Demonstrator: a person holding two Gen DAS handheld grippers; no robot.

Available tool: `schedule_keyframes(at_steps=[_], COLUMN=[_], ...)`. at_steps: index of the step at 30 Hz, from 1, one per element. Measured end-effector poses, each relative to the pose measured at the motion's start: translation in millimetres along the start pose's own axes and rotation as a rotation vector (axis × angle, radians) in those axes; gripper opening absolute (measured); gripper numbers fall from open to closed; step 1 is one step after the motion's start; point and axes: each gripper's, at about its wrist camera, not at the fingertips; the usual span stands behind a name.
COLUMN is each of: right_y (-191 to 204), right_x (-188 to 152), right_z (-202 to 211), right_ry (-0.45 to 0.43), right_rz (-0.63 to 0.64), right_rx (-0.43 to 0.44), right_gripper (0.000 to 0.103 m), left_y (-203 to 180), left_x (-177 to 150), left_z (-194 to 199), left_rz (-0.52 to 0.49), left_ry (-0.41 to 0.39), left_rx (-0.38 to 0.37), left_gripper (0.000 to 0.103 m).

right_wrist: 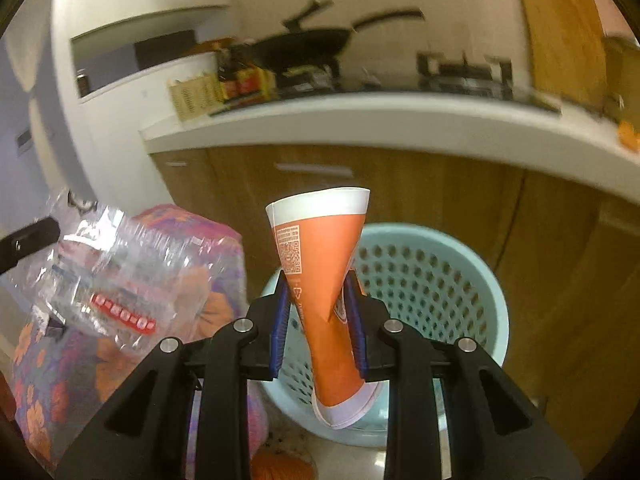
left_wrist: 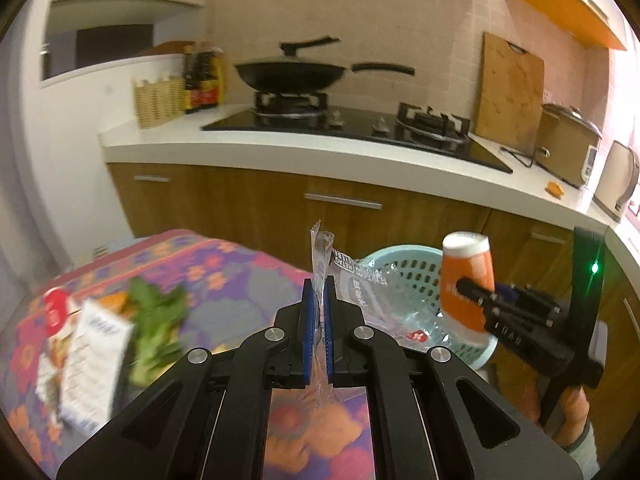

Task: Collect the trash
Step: 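Carry both items over the blue wastebasket and open both grippers to drop them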

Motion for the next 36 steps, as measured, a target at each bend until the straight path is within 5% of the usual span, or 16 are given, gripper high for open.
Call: schedule_keyframes(at_steps=[12,18,21,22,26,29,32,36], right_y=[-53.6,-65.0,-66.5,-68.1,-72.7,-77.3,-75.1,-70.3], right_x=[-34.2,-32.3,-30.4,-29.1,-24.9,-22.8,-20.9,-17.8], right_z=[-64.9,-66.9,-61.1,-58.1,-49.9,-45.3,-40.8,-33.3], right_ry=[0.216,0.231,0.221,0.211,0.181,0.168,0.16,0.15], right_rz=[-0.181,-0.212,-0.212,-0.215,-0.218,-0.236,-0.222,-0.209], right_rx=[-0.003,0.013,0.013,0.009,-0.008,-0.005,-0.013,-0.012], right_gripper=[0.024,0.025,0.035,0.045,0.046,0.046,0.046,0.046], left_y=[-40.8,-55.0,-62.4,-64.4,-72.3,-81.1,-86.1,-84.1], left_x=[2.2,-2.0,-3.3,-3.8,-9.3,-13.9,-20.0,-23.4], left_z=[-93.2,-114.8,-124.4,-126.6,-135.1,-142.4,-148.0,-142.4], left_rz=[-0.075,-0.107,-0.112,-0.115,-0.127,-0.15,-0.159,-0.158], left_ry=[0.121,0.16,0.175,0.178,0.196,0.215,0.238,0.232], left_rx=[-0.006,-0.004,-0.009,-0.008,-0.018,-0.034,-0.046,-0.048], left_gripper=[0.003,0.003,0.003,0.003,0.004,0.009,0.045,0.049])
Point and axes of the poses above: each gripper's, at about its wrist camera, not at the fingertips, and z roughly against the way its jaws point, y to its left, x to its top, and after that the axes turned 1 degree about -y, right-handed
